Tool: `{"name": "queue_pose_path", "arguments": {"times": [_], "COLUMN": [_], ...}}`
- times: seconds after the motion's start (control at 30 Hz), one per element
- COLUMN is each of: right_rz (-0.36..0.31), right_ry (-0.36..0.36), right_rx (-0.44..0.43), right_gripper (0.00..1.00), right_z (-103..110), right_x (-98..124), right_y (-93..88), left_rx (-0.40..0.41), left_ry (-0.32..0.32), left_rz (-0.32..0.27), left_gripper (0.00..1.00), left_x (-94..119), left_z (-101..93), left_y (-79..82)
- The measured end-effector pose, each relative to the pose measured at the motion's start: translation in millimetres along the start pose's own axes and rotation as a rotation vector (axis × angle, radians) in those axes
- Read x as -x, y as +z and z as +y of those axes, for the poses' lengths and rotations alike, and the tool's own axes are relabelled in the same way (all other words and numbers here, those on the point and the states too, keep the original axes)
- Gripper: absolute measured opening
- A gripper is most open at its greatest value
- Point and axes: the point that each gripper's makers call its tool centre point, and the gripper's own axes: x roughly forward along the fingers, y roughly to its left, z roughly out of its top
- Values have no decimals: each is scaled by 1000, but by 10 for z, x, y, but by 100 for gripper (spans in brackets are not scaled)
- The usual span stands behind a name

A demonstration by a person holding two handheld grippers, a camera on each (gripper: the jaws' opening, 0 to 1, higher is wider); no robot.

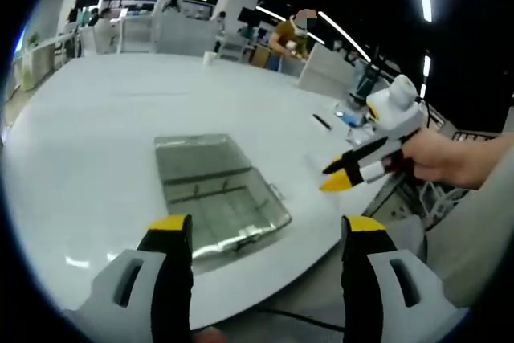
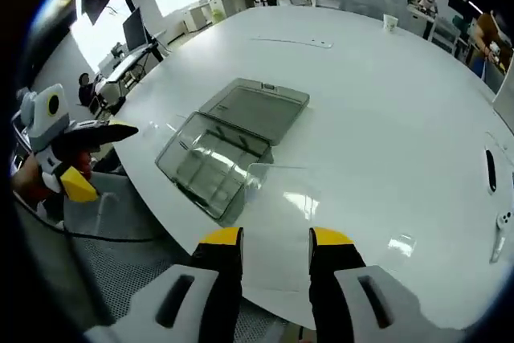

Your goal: Insert the divider into the dual guide fixture by aligning both edges with the guide slots and pushing it downward to the bottom, including one-sided entry, uneven engagement, binding, and posture correction.

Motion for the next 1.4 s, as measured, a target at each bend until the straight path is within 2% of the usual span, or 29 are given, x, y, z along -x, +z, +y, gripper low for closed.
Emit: {"name": "queue_pose_path", "arguments": {"times": [0.53,1.0,1.4], "right_rz": [-46,-84,-114], "right_ry": [40,70,95], "right_rx": [66,107,129], "right_gripper": [27,27,27], "right_z": [274,474,557], "right_x": [111,235,267], "right_y": [147,236,314], "left_rx": [-10,39,80], "left_ry": [-64,-141,-173], "left_rz": [-51,-58,-83], "left_gripper": [63,53,44], "left_x": [-109,-163,-187], "left_z": [-203,-395,-460], "left_y": [249,272,346]}}
